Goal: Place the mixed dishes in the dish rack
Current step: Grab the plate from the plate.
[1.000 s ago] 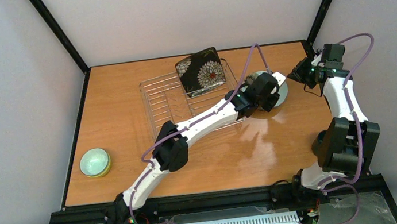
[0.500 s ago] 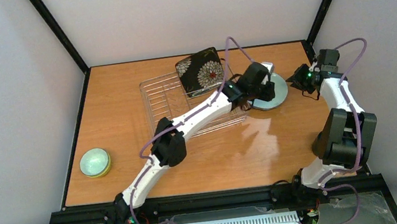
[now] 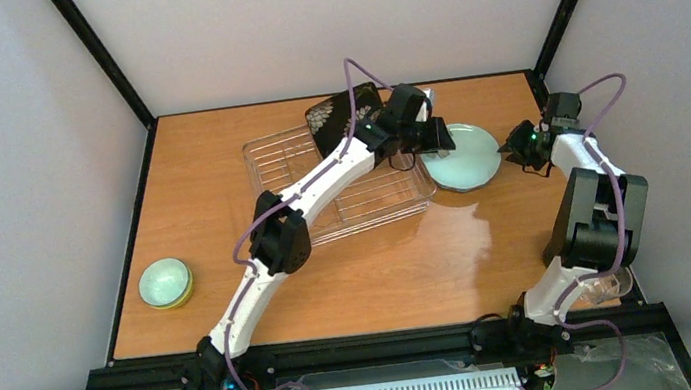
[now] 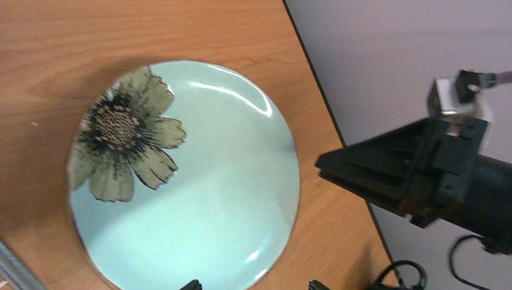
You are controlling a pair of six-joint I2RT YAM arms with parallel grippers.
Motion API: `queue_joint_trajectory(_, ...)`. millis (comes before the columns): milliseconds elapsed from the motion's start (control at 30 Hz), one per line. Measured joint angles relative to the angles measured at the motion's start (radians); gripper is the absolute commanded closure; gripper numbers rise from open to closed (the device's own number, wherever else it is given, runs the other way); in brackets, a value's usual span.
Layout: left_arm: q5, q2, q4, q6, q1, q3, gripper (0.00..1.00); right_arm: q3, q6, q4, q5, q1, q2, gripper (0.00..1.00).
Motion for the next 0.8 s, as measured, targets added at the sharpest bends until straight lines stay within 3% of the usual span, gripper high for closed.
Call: queue_joint_trajectory(800, 0.119, 0.000, -0.006, -0.023, -0.006, 0.000, 0.00, 0.000, 0.007, 0.090, -0.018, 0.000, 0.130, 0.39)
